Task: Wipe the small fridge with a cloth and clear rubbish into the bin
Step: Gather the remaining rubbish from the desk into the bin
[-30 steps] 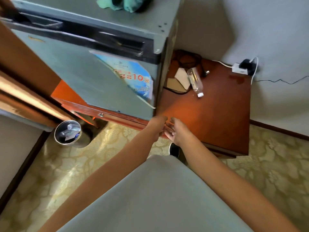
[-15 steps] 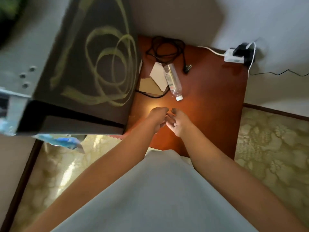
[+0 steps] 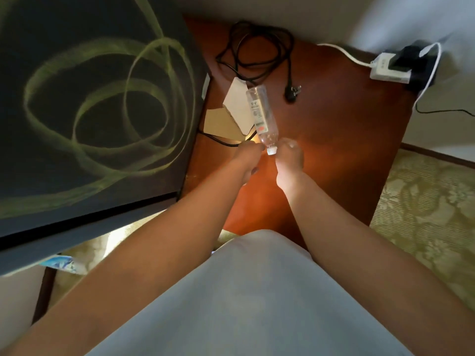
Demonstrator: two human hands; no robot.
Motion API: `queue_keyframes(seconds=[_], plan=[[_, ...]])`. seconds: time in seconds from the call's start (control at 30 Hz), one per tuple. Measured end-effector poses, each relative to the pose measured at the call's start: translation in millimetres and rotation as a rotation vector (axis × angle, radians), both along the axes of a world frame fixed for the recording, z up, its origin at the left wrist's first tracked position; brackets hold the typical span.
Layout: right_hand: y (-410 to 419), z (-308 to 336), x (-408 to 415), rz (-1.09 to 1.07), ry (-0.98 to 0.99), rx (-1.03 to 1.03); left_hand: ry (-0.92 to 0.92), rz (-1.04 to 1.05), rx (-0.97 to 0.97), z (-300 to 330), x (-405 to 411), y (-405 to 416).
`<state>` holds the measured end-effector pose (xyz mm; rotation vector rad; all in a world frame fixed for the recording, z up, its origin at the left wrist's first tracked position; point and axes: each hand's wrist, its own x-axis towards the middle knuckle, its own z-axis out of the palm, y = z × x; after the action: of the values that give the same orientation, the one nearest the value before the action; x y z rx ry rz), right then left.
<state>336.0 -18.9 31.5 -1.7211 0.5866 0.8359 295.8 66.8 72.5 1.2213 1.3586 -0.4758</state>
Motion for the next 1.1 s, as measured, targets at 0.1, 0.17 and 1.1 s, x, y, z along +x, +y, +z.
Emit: queue_keyframes(seconds=[0.1,0.17,1.1], plan=[[11,-3,15,0.096,-0.049,-0.053,-0.014,-0.017,0.036,-6,17,7],[16,-7,21,0.145,-0.025,-0.068,-0.019,-0.026,0.039,-9,26,12],[18,29,-110,0.161,0.158,0.04,-0.138,0.047,-0.093,7,-106,11]])
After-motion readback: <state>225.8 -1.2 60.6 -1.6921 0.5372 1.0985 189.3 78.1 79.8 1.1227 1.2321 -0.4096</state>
